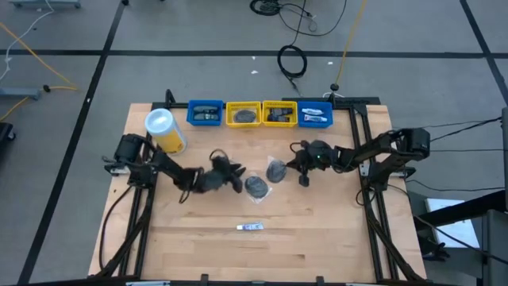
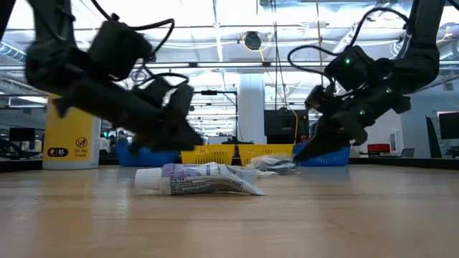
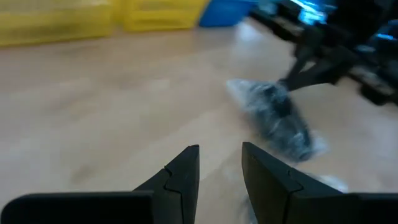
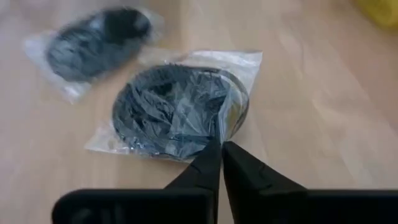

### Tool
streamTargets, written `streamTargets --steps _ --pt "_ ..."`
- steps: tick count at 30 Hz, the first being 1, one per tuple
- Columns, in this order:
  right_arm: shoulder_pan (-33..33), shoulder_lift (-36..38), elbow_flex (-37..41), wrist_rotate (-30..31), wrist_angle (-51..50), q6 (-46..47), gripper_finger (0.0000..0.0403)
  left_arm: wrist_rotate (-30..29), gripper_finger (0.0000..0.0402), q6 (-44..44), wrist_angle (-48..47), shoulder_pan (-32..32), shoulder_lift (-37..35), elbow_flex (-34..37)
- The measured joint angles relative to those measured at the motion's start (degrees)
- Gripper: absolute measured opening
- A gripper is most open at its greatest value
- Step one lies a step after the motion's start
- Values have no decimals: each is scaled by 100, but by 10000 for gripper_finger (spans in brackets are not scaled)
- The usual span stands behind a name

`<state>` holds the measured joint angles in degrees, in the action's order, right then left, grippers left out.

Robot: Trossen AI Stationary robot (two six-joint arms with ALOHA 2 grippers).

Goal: Pick & Place Travel size toiletries
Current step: Put the hairbrush into the left yellow bin

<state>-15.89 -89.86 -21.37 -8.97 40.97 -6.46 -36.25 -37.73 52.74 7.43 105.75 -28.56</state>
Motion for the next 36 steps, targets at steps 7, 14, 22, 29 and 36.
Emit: streamTargets --steps 7,14,22,29,36 --pt "571 4 -2 524 635 -549 1 2220 133 1590 492 -1023 0 -453" --pt "956 4 -2 1221 838 -1066 1 3505 260 1910 -713 -1488 0 -1241" --pt "1066 7 -11 1656 1342 -1129 1 3668 340 2309 -1524 -1408 0 -1526" --pt "1153 9 -11 1661 1533 -1189 0 3679 277 2607 -1178 -1226 0 -1526" --pt "1157 9 -13 1648 1670 -1226 0 3639 178 2677 -1202 -1223 0 -1526"
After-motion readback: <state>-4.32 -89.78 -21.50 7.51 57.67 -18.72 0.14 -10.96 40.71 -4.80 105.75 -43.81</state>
